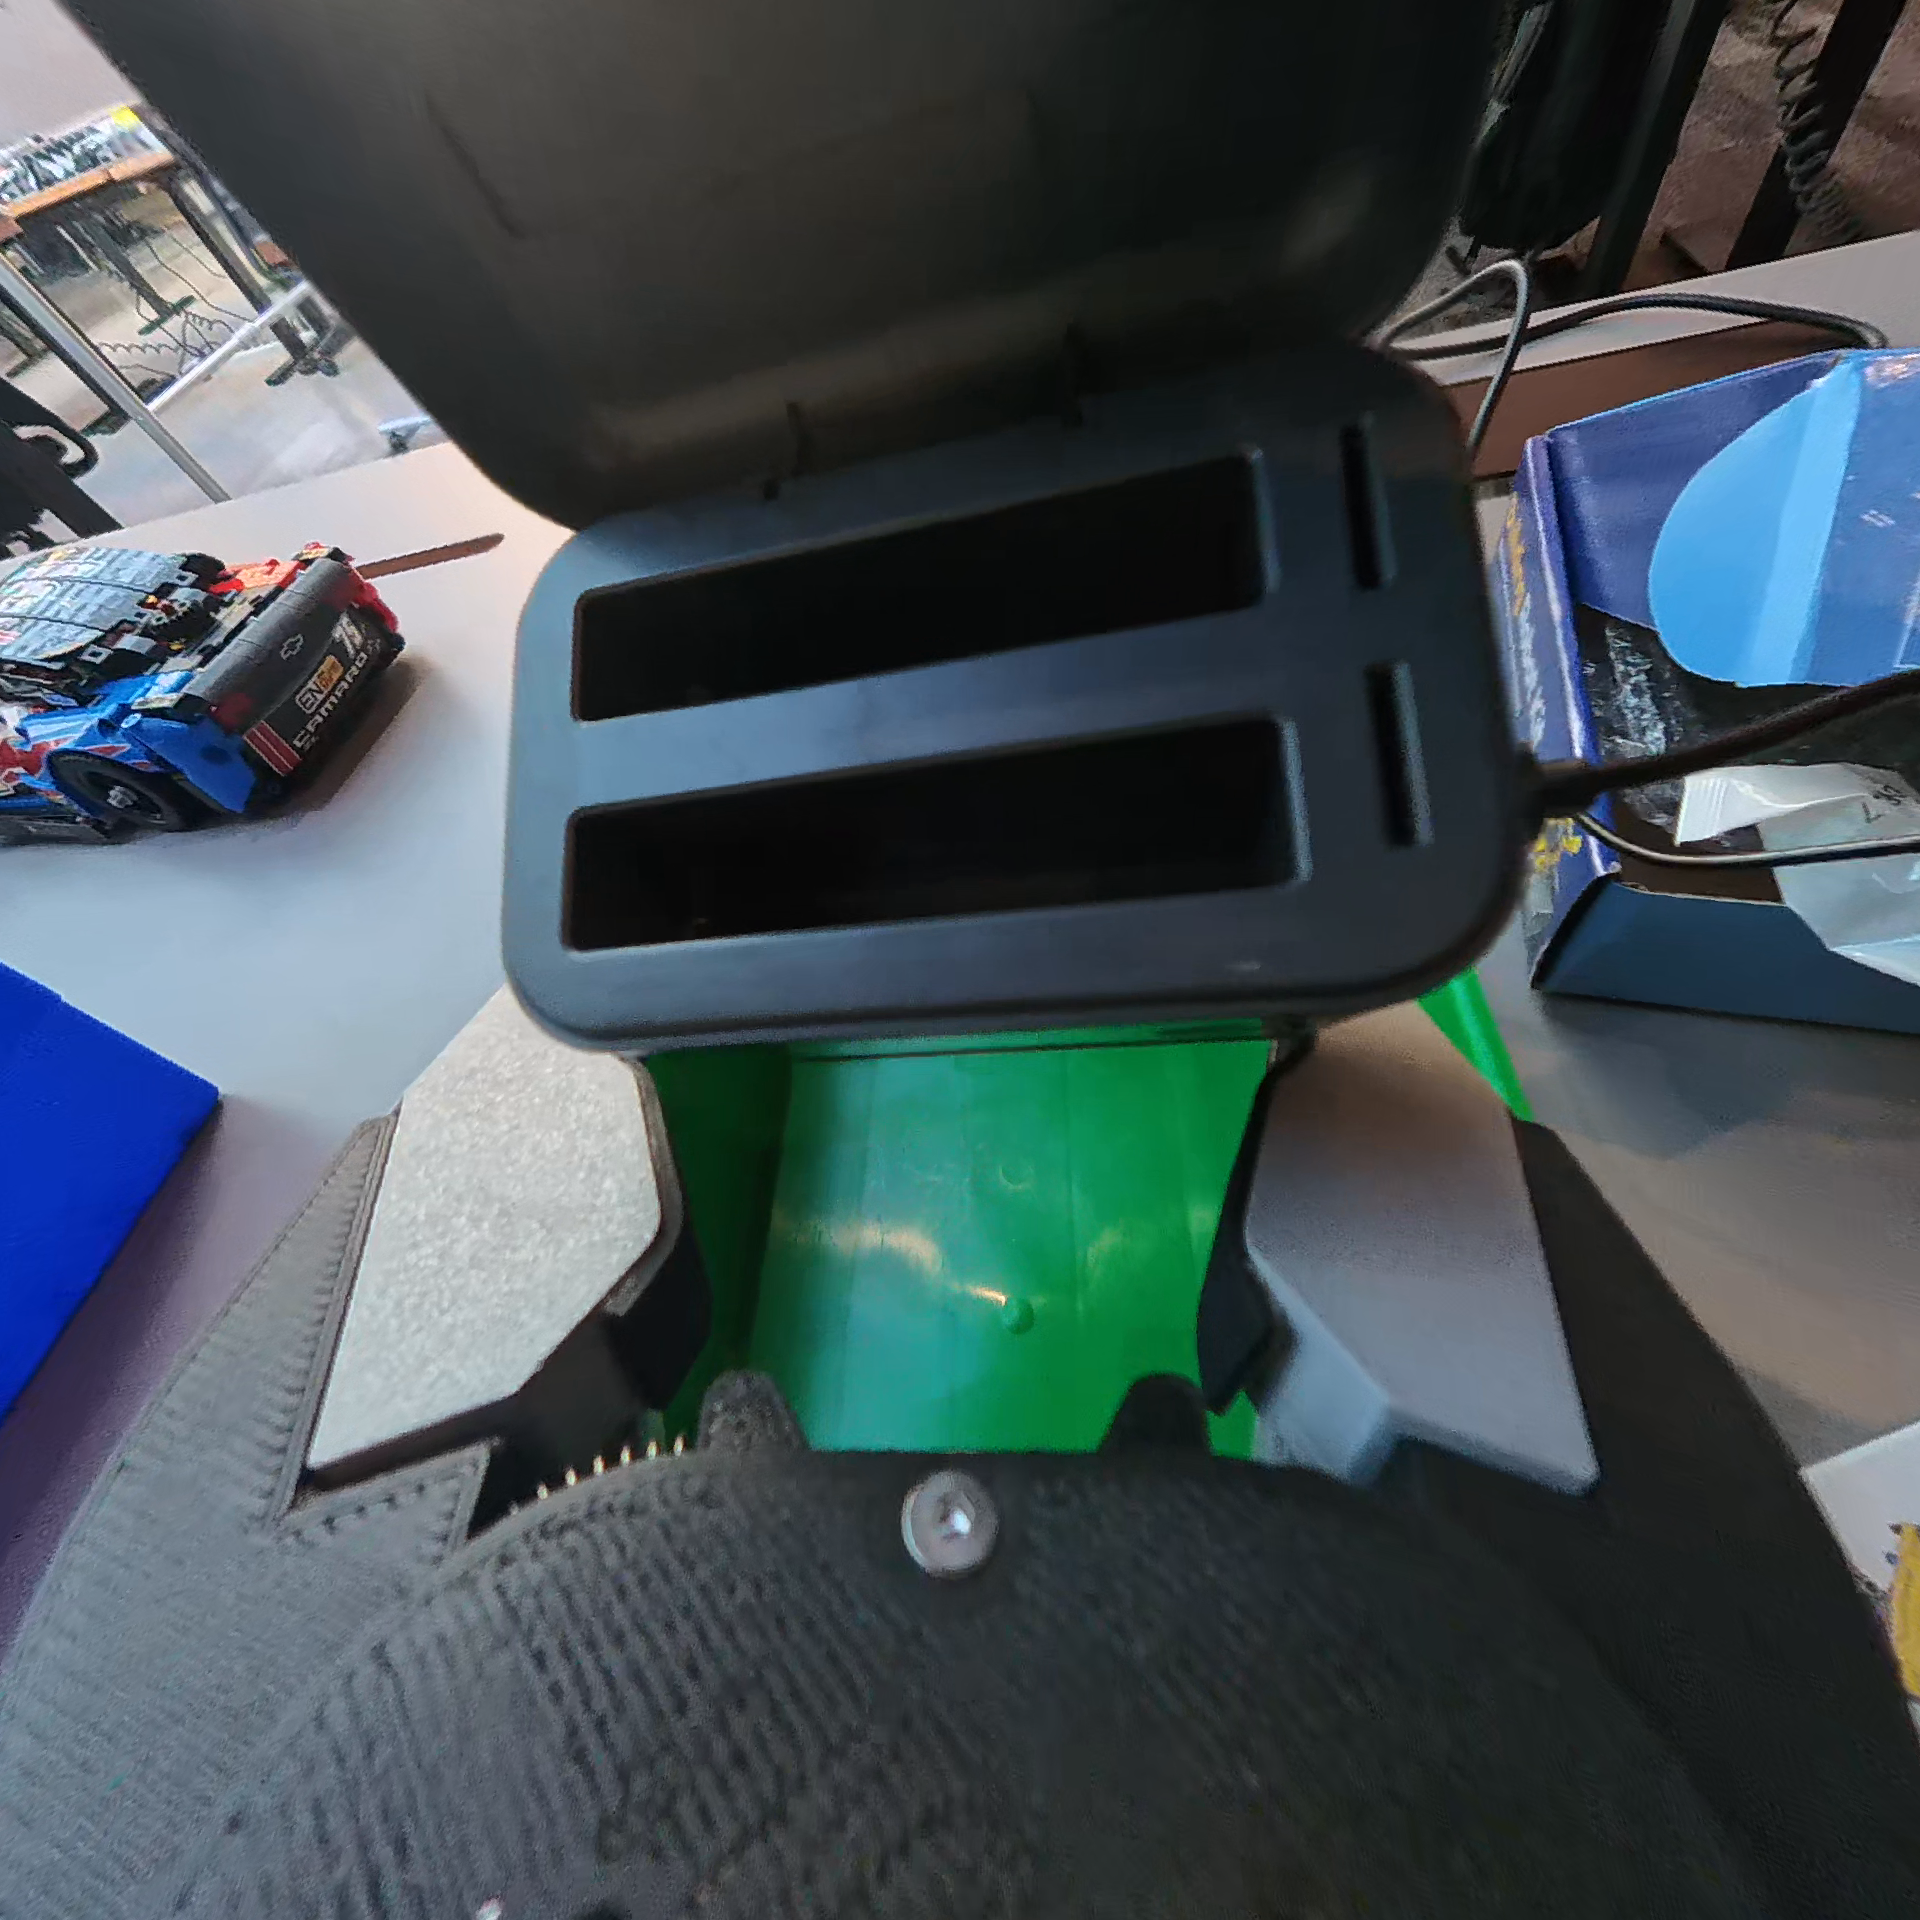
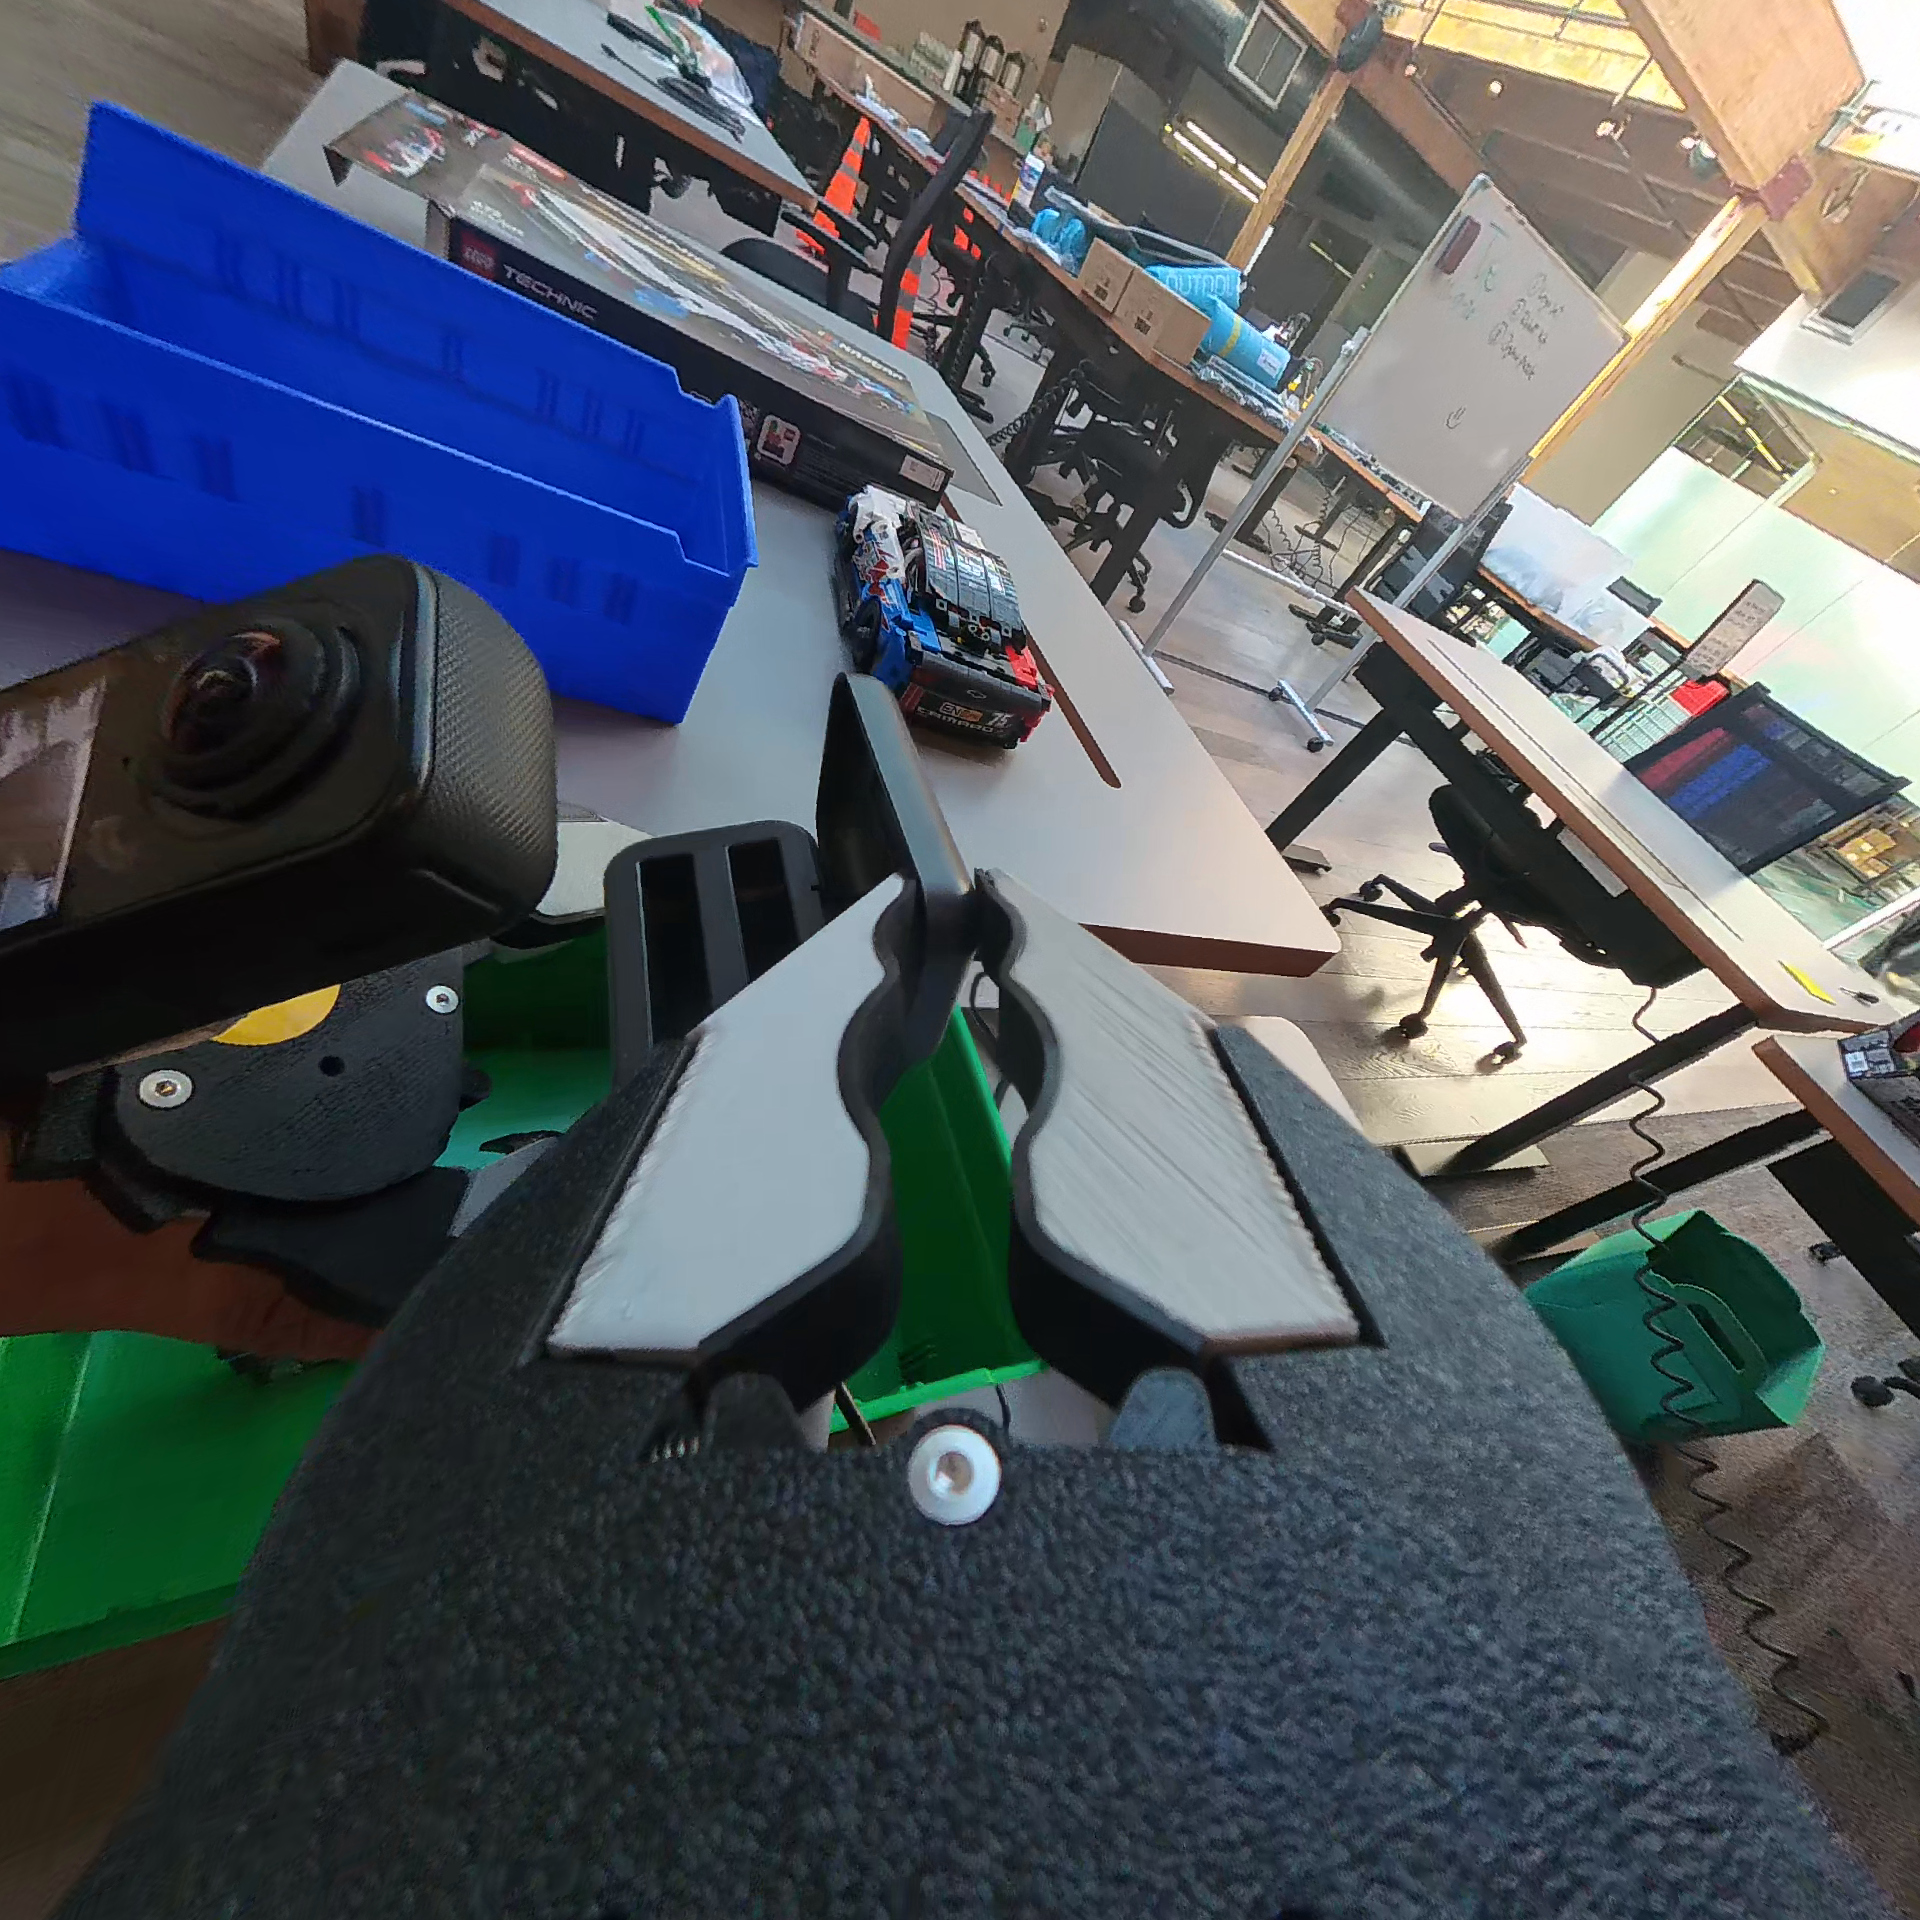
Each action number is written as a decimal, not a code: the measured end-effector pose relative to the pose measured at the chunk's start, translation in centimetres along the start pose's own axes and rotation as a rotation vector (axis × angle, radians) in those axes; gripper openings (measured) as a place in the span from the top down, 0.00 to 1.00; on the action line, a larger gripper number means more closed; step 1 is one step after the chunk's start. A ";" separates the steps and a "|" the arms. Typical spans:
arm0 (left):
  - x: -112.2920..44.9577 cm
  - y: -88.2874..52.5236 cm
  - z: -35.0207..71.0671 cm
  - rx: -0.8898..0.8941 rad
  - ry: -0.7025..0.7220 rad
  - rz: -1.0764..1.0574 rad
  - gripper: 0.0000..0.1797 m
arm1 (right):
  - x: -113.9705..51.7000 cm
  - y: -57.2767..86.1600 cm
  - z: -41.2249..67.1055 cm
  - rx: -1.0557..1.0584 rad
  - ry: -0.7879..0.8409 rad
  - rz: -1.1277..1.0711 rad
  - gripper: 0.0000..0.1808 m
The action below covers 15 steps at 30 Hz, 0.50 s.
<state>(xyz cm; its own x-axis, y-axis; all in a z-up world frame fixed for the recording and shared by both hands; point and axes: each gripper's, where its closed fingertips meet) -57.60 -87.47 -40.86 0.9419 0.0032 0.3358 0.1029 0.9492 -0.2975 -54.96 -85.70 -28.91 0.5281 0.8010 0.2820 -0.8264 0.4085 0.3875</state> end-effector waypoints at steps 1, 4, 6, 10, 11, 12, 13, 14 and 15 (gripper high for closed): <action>0.0 0.0 0.0 0.000 0.003 0.000 0.32 | 0.0 -0.1 0.1 -0.012 0.007 0.012 0.95; 0.6 0.0 0.7 0.024 0.061 -0.014 0.33 | 0.2 -0.1 0.2 -0.058 0.036 0.053 0.96; 1.2 0.1 1.1 0.036 0.107 -0.031 0.33 | 0.3 -0.2 0.3 -0.101 0.057 0.090 0.96; 1.6 -0.3 1.2 0.030 0.157 -0.025 0.33 | 0.6 -0.4 0.6 -0.199 0.119 0.181 0.95; 1.5 -0.6 1.0 0.021 0.156 -0.014 0.34 | 0.8 -0.4 0.7 -0.224 0.139 0.204 0.95; 1.3 -0.7 0.7 0.012 0.152 -0.002 0.34 | 0.9 -0.3 0.8 -0.250 0.158 0.224 0.95; 1.1 -0.8 0.4 0.009 0.148 0.002 0.35 | 1.1 -0.2 0.9 -0.274 0.174 0.241 0.95; 1.0 -0.9 0.2 0.012 0.150 0.004 0.35 | 1.3 -0.1 0.9 -0.297 0.188 0.253 0.95; 0.9 -0.9 0.2 0.019 0.156 0.009 0.35 | 1.4 0.2 0.9 -0.319 0.200 0.259 0.95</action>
Point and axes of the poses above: each gripper's, where its closed fingertips meet, x back along the fingers, z out of its top, y = z × x across the jaws, and after that the axes turned 11 degrees about z, right-handed
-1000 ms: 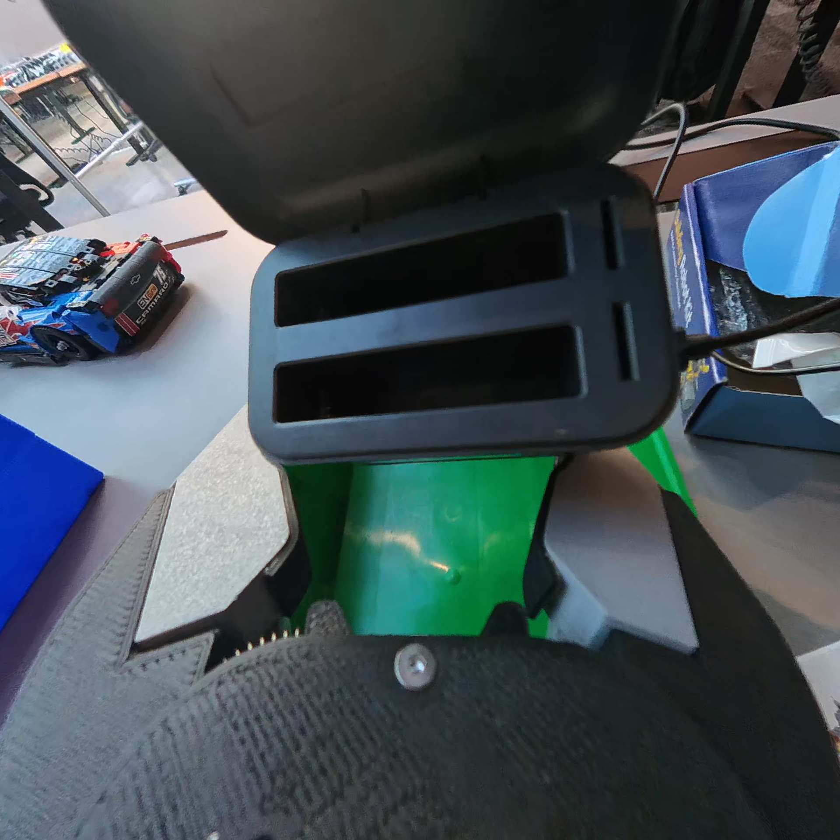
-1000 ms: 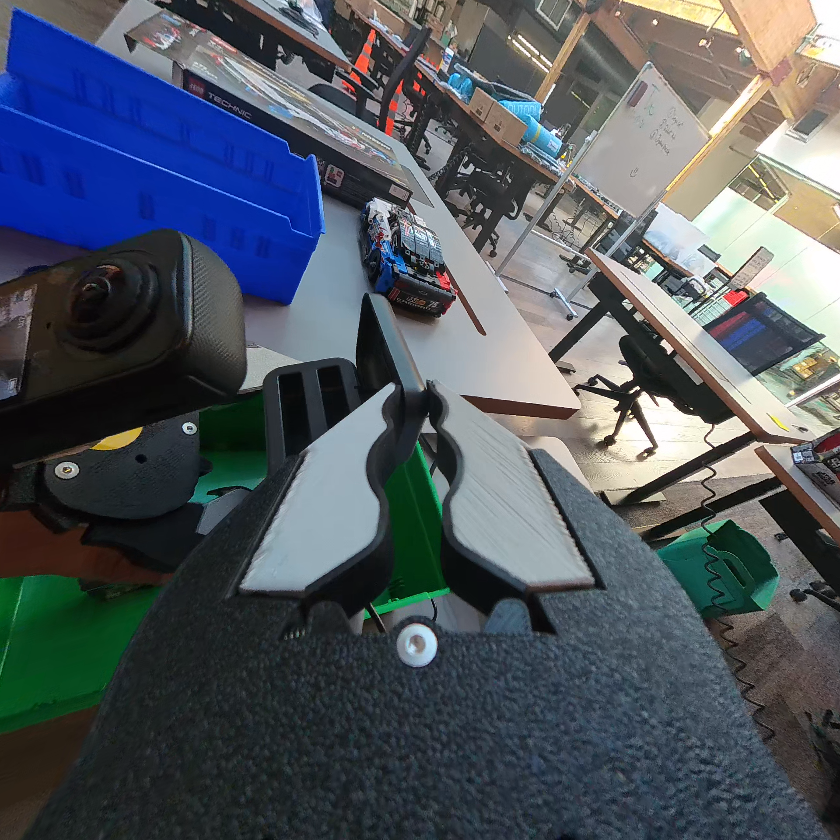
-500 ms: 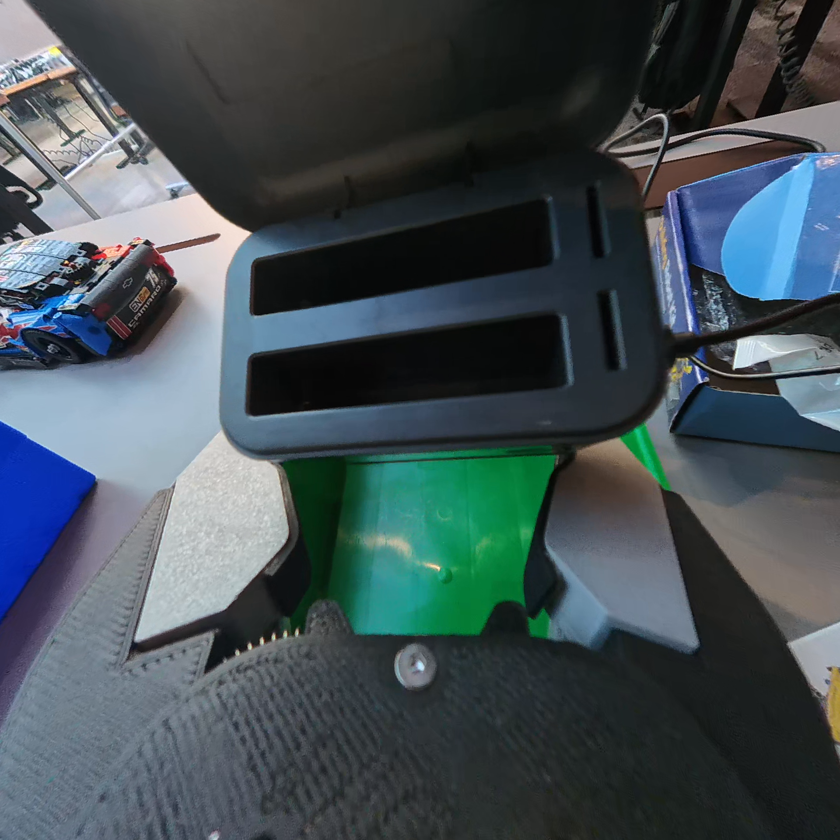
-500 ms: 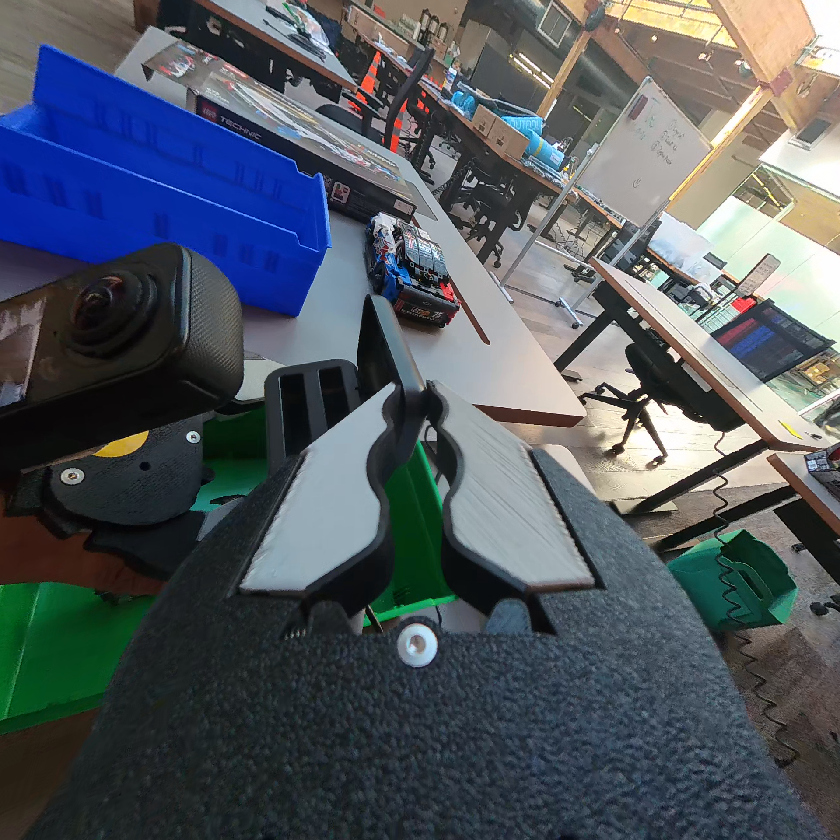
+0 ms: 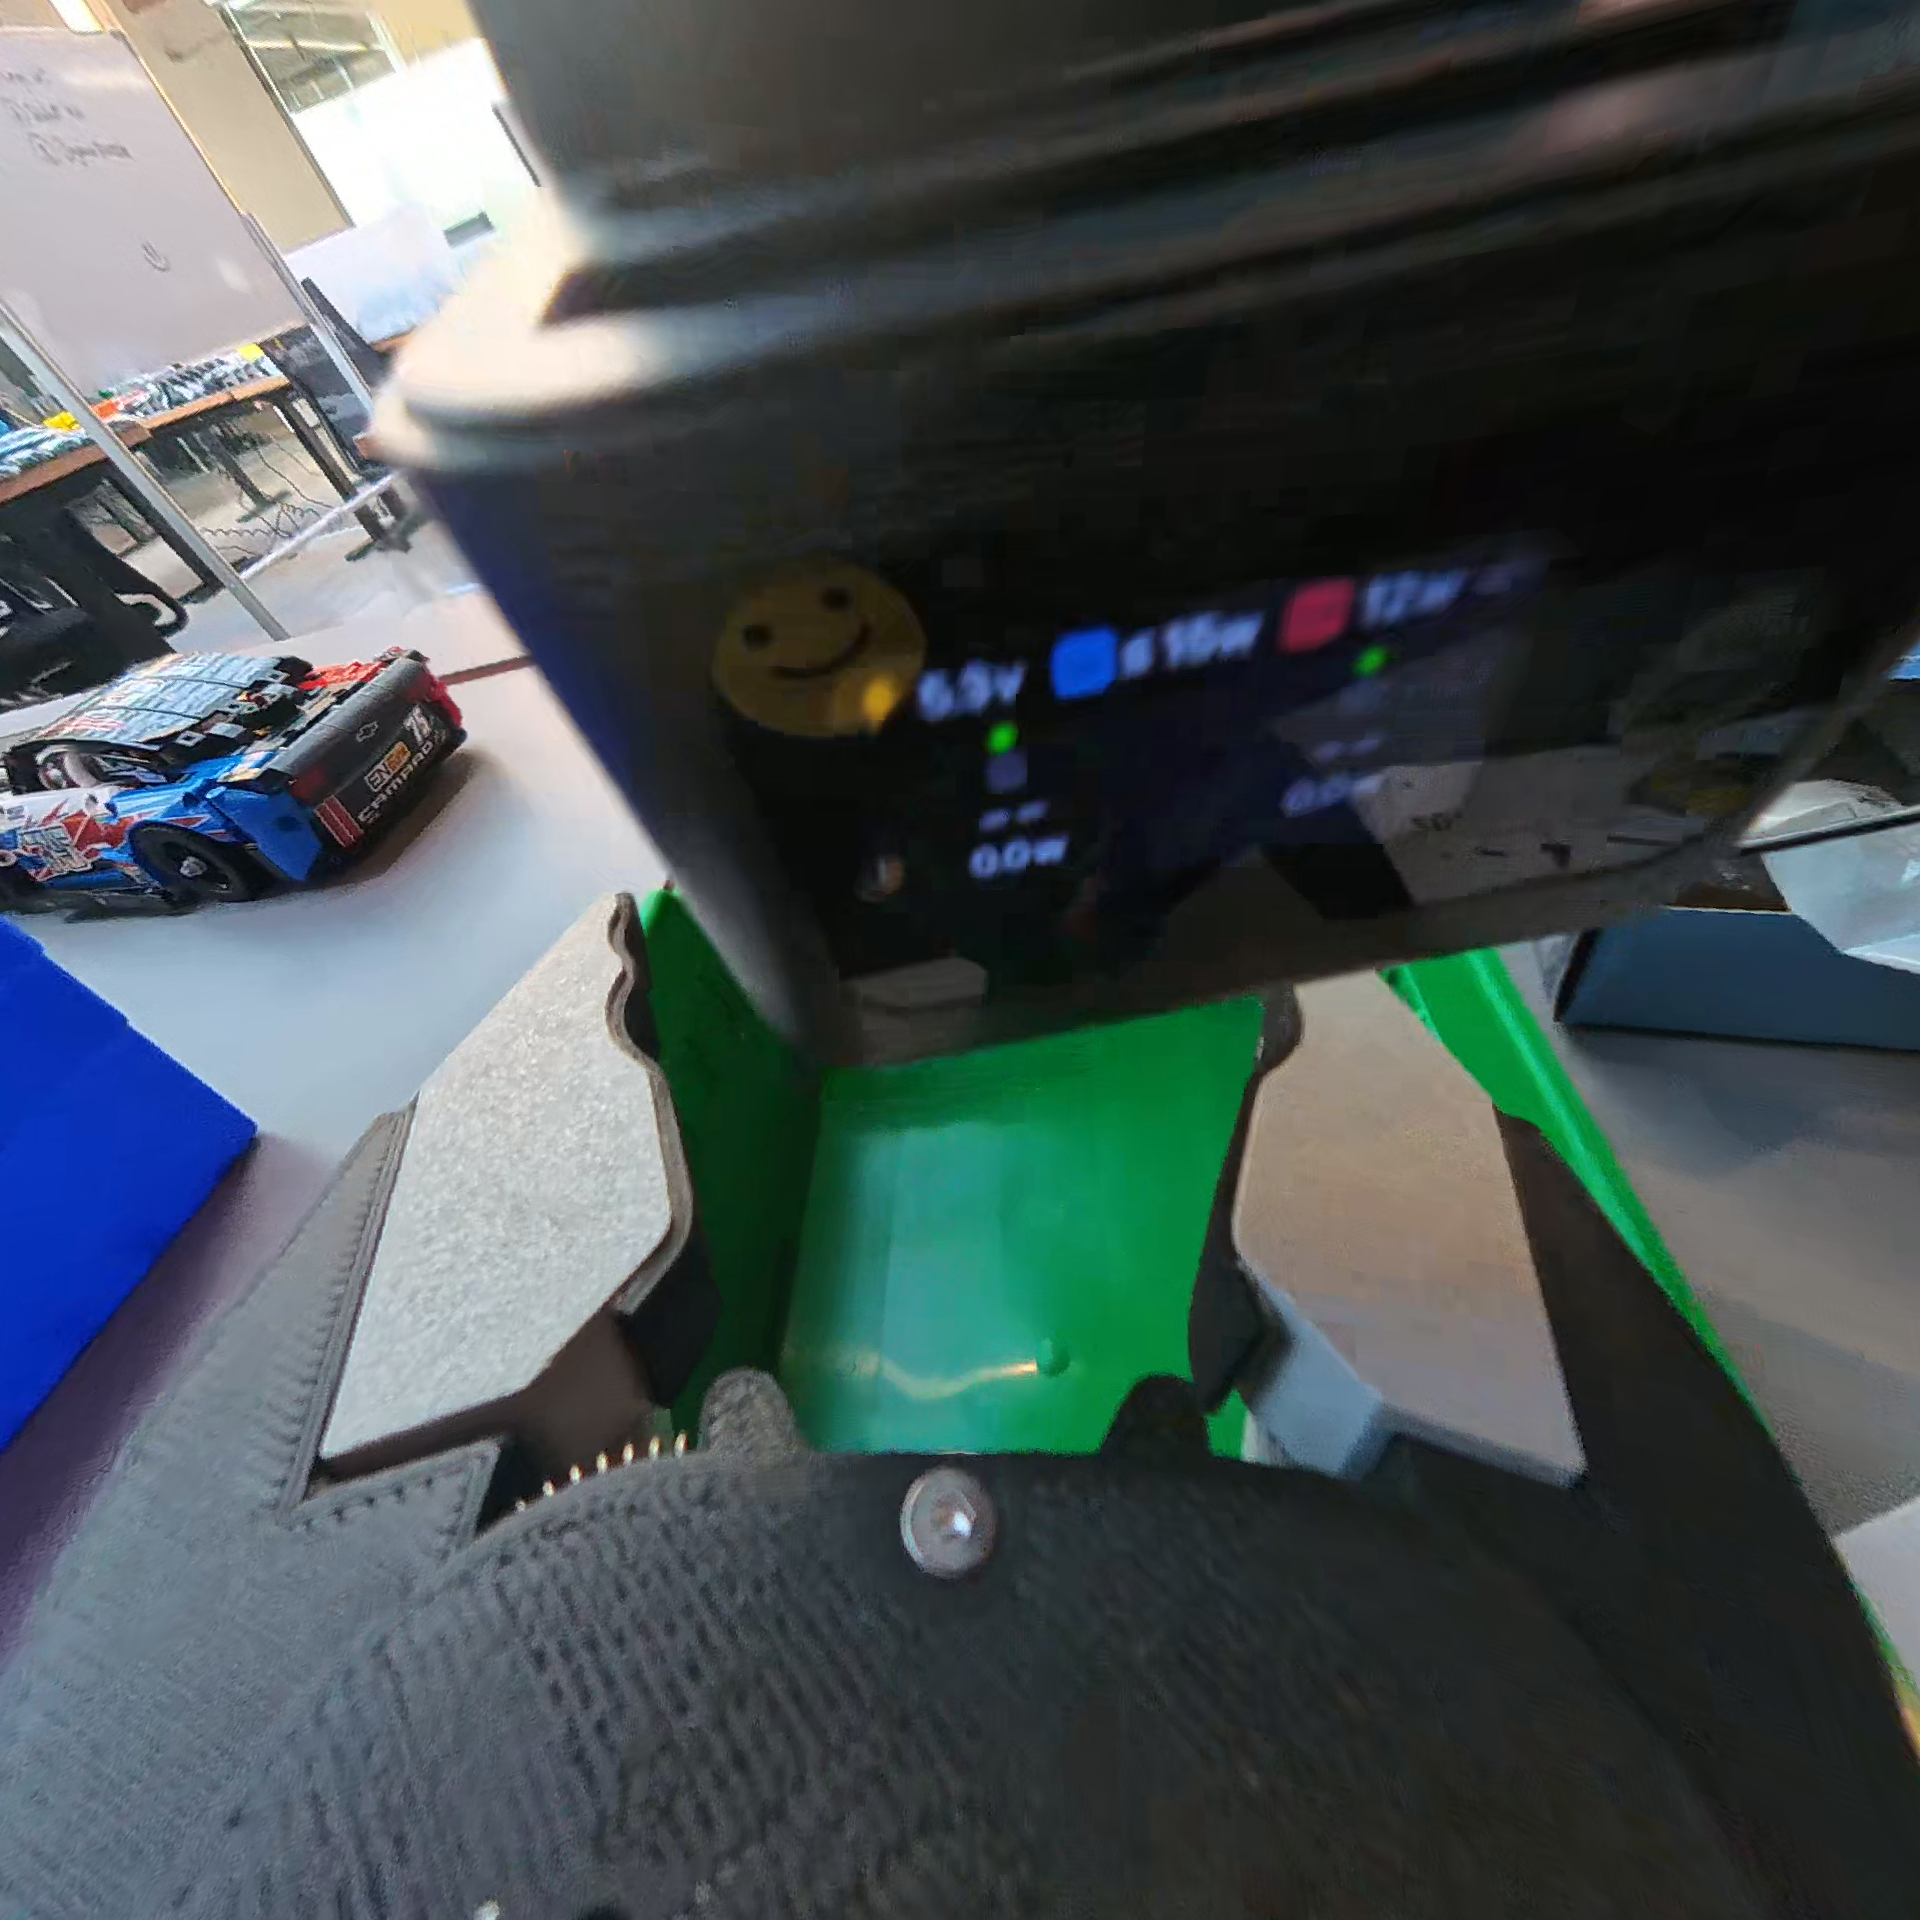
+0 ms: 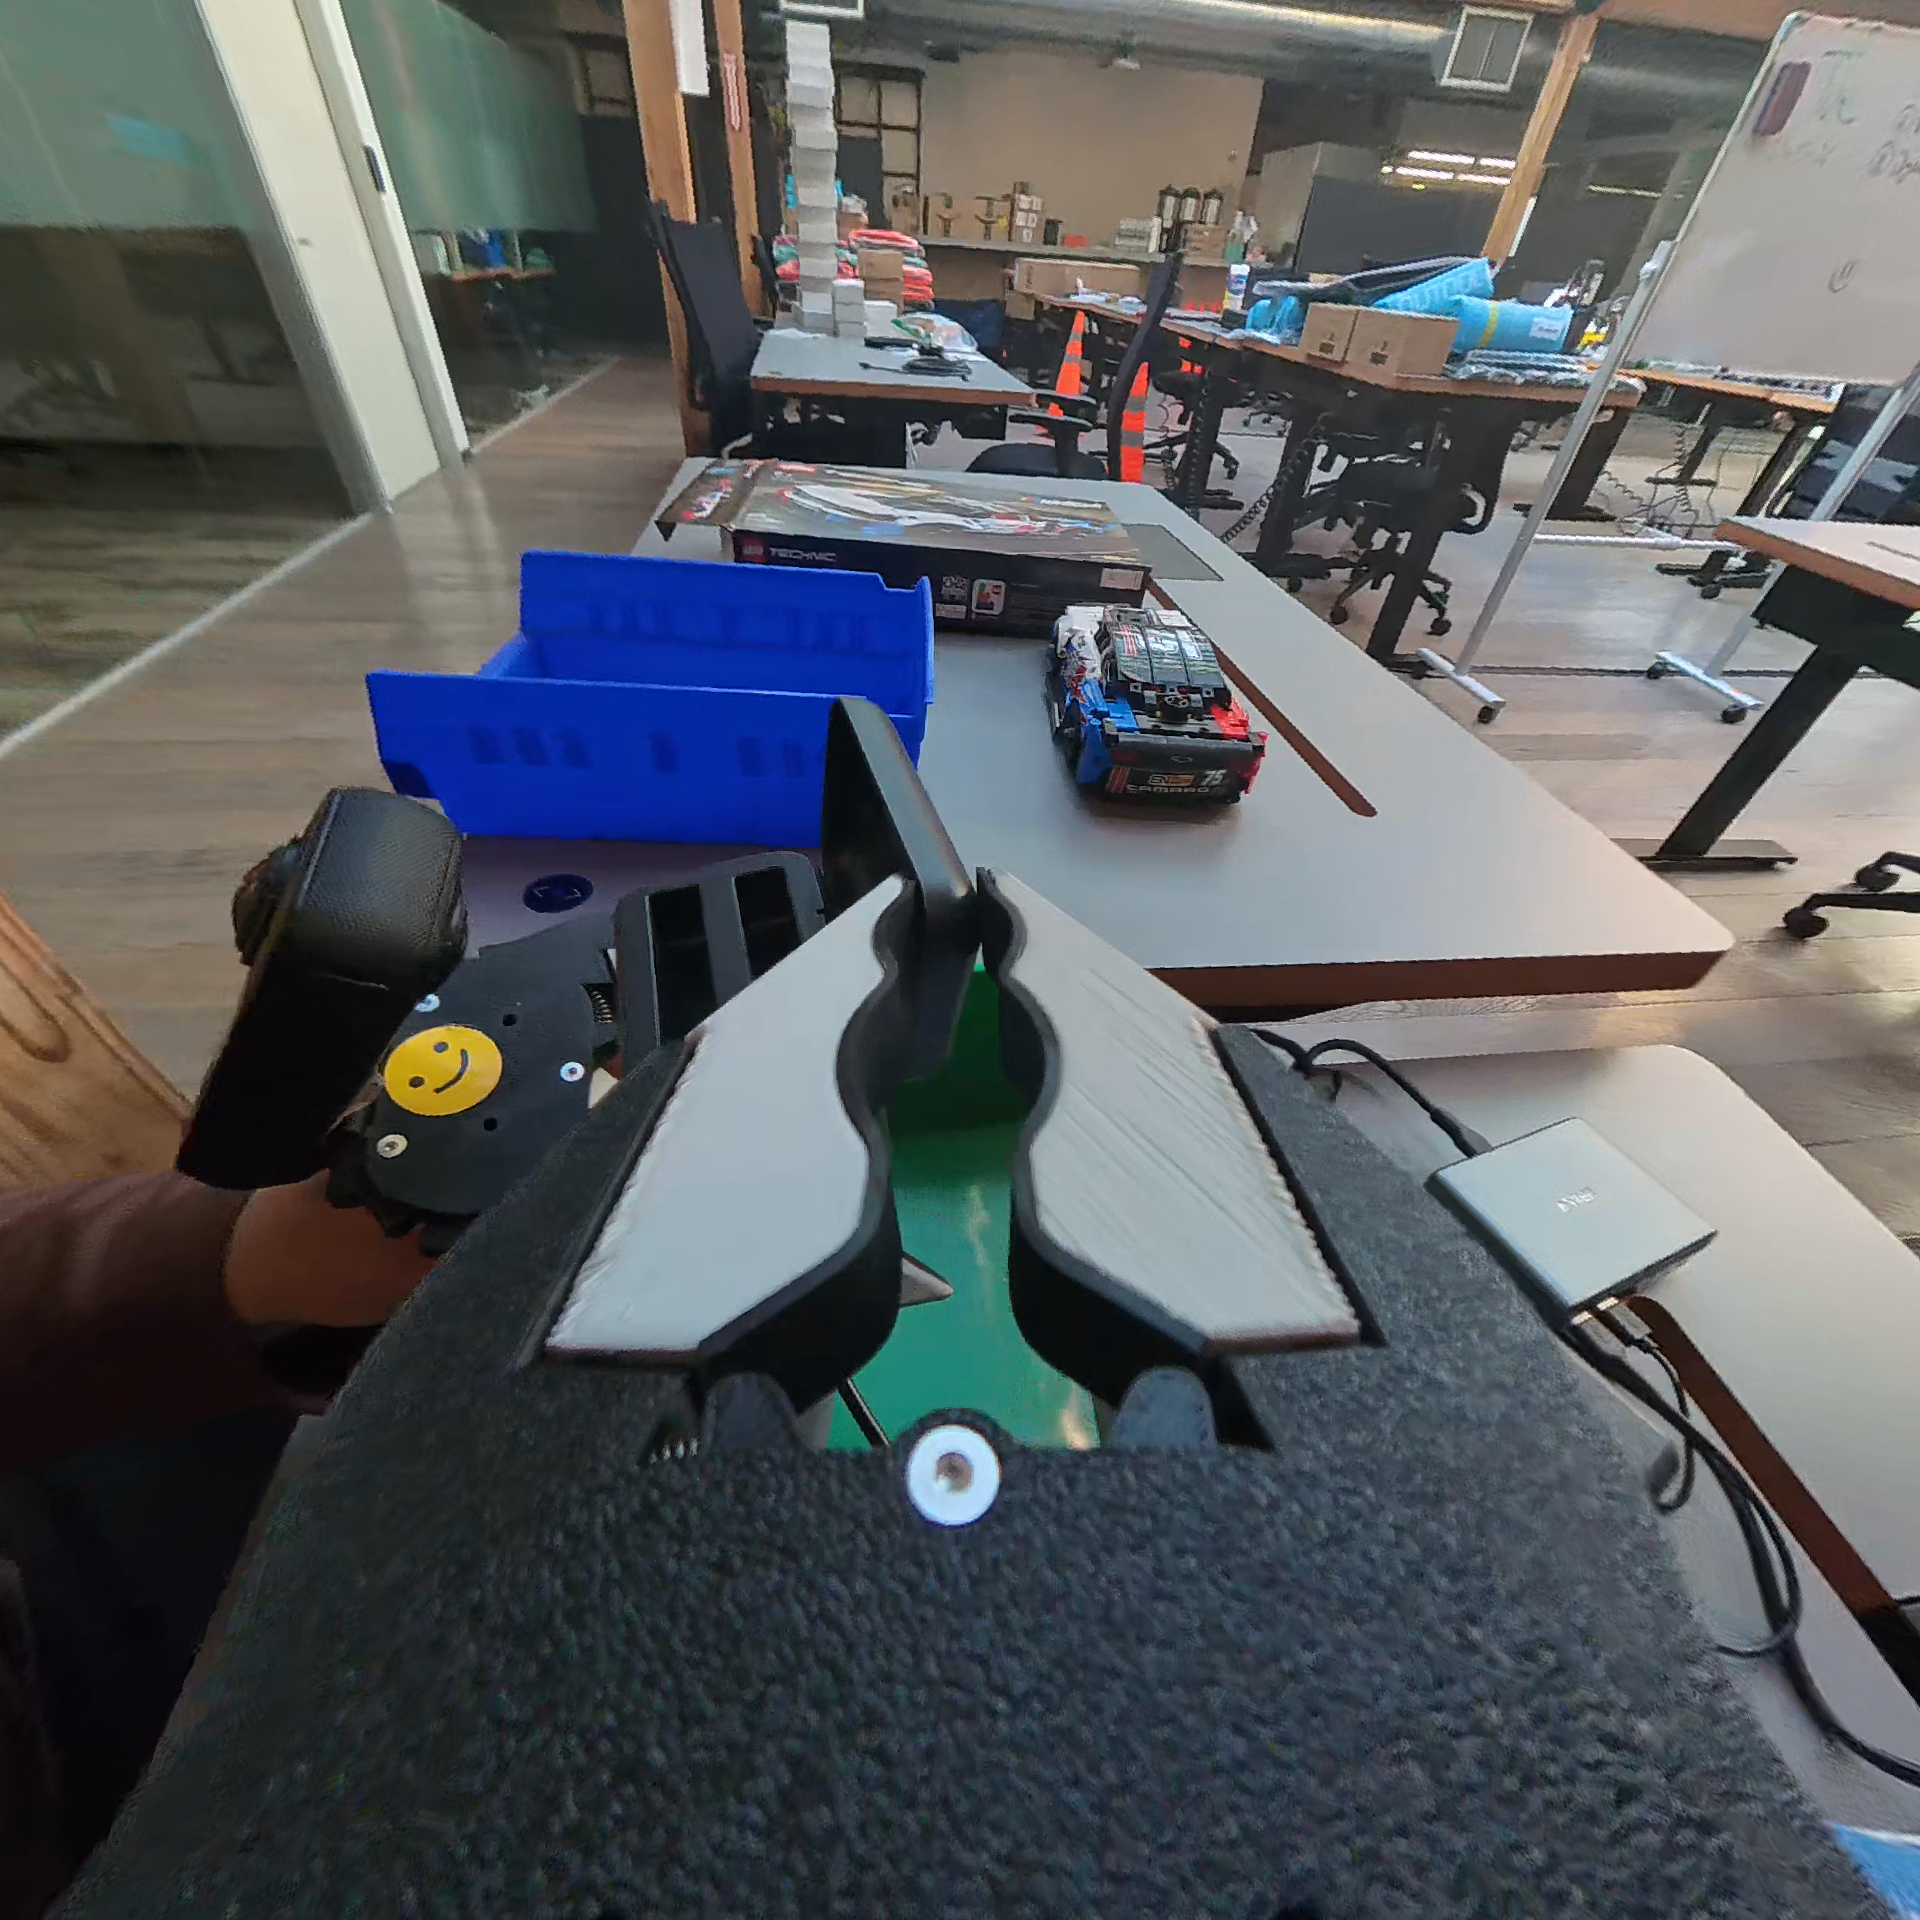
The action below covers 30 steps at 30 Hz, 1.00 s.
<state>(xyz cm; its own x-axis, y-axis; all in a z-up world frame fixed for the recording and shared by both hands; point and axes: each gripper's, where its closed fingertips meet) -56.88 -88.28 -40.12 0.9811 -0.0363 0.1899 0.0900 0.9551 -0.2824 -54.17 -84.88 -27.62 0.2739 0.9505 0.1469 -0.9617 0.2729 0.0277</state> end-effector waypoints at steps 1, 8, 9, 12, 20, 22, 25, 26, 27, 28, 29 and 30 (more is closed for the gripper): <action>0.0 0.0 0.1 0.005 0.012 0.005 0.36 | 0.2 0.2 0.1 -0.020 0.012 0.002 0.95; 0.3 0.4 0.9 -0.035 0.092 0.052 0.40 | 1.1 1.2 0.2 -0.218 0.112 0.095 0.94; 0.3 0.5 1.0 -0.034 0.091 0.050 0.40 | 1.2 1.2 0.3 -0.238 0.126 0.111 0.95; 0.2 0.8 1.0 -0.036 0.087 0.043 0.40 | 1.5 1.5 0.4 -0.259 0.148 0.123 0.95; 0.7 2.5 2.2 0.025 0.126 -0.063 0.49 | 1.3 1.5 0.0 -0.242 0.116 0.105 0.94; 1.3 3.2 3.3 0.054 0.181 -0.123 0.48 | 1.1 1.2 0.0 -0.241 0.113 0.121 0.94; 1.7 2.5 4.6 0.085 0.242 -0.110 0.52 | 0.9 0.8 0.0 -0.232 0.102 0.136 0.94; 1.7 2.2 4.7 0.077 0.253 -0.095 0.54 | 0.8 0.7 0.0 -0.231 0.101 0.139 0.94; 1.8 2.2 4.8 0.063 0.258 -0.100 0.55 | 0.8 0.6 0.1 -0.230 0.105 0.140 0.94; 1.9 2.2 4.9 0.059 0.263 -0.100 0.57 | 0.7 0.6 0.1 -0.232 0.107 0.140 0.94; 2.1 2.3 4.9 0.058 0.270 -0.103 0.58 | 0.7 0.6 0.1 -0.234 0.107 0.140 0.94; 2.2 2.4 4.9 0.064 0.273 -0.108 0.58 | 0.6 0.7 0.0 -0.239 0.108 0.139 0.94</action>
Point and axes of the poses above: each gripper's, where its closed fingertips meet, x back along the fingers, z out of its top, y = z × x across the jaws, and after that the axes turned 11 degrees about z, right-handed
